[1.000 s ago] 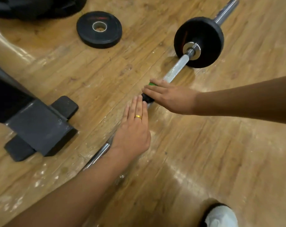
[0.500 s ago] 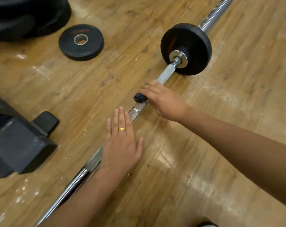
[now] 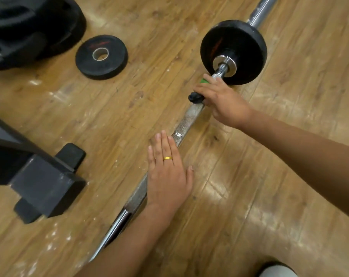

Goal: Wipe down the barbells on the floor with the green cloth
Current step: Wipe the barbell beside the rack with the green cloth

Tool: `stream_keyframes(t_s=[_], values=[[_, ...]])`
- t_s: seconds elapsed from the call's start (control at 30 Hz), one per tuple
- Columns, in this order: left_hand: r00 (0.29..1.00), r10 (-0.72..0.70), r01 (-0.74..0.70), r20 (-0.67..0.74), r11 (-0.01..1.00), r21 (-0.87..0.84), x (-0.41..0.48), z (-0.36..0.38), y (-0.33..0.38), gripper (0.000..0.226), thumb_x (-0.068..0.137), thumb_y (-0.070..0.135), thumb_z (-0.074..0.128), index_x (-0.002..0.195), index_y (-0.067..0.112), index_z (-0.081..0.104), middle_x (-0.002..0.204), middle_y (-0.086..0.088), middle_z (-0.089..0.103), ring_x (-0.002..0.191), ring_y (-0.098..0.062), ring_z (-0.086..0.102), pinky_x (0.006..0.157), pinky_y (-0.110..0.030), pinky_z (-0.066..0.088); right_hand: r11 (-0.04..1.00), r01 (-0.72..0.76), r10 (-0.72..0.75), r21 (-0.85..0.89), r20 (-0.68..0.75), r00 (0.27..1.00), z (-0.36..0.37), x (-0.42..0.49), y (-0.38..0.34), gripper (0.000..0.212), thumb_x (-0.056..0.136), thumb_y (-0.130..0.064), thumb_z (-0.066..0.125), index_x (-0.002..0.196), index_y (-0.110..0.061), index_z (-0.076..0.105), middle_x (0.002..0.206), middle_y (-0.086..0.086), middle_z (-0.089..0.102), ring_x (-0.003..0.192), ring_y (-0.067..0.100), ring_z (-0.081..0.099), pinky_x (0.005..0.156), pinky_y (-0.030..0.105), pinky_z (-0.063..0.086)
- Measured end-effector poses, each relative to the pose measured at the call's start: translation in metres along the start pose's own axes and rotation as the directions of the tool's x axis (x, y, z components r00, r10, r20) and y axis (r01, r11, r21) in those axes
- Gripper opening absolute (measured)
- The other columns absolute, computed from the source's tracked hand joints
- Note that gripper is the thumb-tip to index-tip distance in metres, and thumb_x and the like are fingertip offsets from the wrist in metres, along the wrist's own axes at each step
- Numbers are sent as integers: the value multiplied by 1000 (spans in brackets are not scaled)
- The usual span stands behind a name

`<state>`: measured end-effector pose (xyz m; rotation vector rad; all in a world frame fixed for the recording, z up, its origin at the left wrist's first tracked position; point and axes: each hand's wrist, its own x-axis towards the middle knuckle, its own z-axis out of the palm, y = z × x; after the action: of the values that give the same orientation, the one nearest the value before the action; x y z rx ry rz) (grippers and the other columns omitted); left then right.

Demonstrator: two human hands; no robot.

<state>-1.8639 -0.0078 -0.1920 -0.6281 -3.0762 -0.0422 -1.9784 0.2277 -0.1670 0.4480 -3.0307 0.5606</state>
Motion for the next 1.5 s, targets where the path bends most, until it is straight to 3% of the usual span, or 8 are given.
stream_keyframes(t_s=[0.23, 0.4, 0.6, 0.77, 0.97, 1.13, 1.3, 1.5], values=[[998, -9, 11, 56, 999, -33, 1, -6, 5, 93, 92, 47, 49, 156, -9, 11, 165, -29, 4, 155, -39, -1, 125, -55, 9, 973, 232, -229, -14, 125, 965, 6, -5, -19, 45, 94, -1, 59, 139, -1, 54, 139, 14, 58, 144, 33, 38, 121, 47, 18], [997, -23, 27, 68, 998, -50, 1, -5, 1, 93, 91, 46, 49, 157, -7, 12, 165, -28, 5, 155, -39, 0, 124, -57, 14, 995, 5, -4, 103, -9, 1000, 12, 9, -15, 43, 92, 2, 60, 135, -3, 57, 134, 18, 61, 143, 35, 38, 120, 50, 22], [998, -21, 22, 59, 1000, -8, 2, -6, -2, 91, 90, 45, 49, 156, -7, 15, 165, -27, 7, 155, -39, 3, 123, -56, 13, 985, 159, -163, 64, 68, 984, 21, 2, -33, 40, 94, -8, 60, 134, -7, 60, 134, 11, 62, 137, 33, 48, 119, 45, 21], [998, -18, 18, 62, 1000, 3, 3, -5, -5, 90, 94, 45, 44, 157, -7, 6, 165, -27, 1, 155, -40, -4, 124, -55, 7, 995, 1, -1, 100, 2, 1000, 2, 26, -10, 35, 94, -10, 54, 128, -15, 59, 120, 4, 58, 121, 35, 52, 106, 45, 36], [999, -6, 6, 35, 1000, -1, 2, -4, -4, 89, 94, 45, 44, 157, -7, 9, 165, -27, 3, 155, -39, -1, 123, -54, 5, 984, 168, -175, 55, 169, 970, -2, 11, -13, 36, 98, -16, 53, 134, -14, 58, 131, 3, 60, 134, 29, 48, 118, 45, 28], [999, 2, -2, 32, 1000, -10, 1, -3, -1, 90, 96, 47, 43, 157, -7, 5, 165, -27, -2, 155, -39, -7, 124, -55, 2, 999, -45, 44, 12, 80, 996, -16, 30, -1, 29, 100, -12, 49, 127, -16, 59, 120, 7, 55, 124, 36, 48, 108, 52, 36], [1000, 15, -15, 4, 999, -37, -3, -4, 2, 89, 94, 47, 43, 157, -8, 11, 165, -27, 4, 155, -38, -1, 125, -54, 3, 991, 130, -134, 36, 209, 969, -14, 4, -19, 31, 100, -12, 51, 130, -9, 58, 123, 10, 58, 121, 30, 51, 110, 46, 36], [999, 30, -30, 10, 999, -21, -8, -3, 11, 88, 95, 46, 41, 156, -9, 10, 165, -29, 4, 155, -39, -1, 125, -56, 6, 996, -84, 82, 38, 71, 994, -20, 12, -13, 26, 102, -14, 47, 123, -9, 61, 116, 10, 56, 111, 29, 50, 100, 41, 38]])
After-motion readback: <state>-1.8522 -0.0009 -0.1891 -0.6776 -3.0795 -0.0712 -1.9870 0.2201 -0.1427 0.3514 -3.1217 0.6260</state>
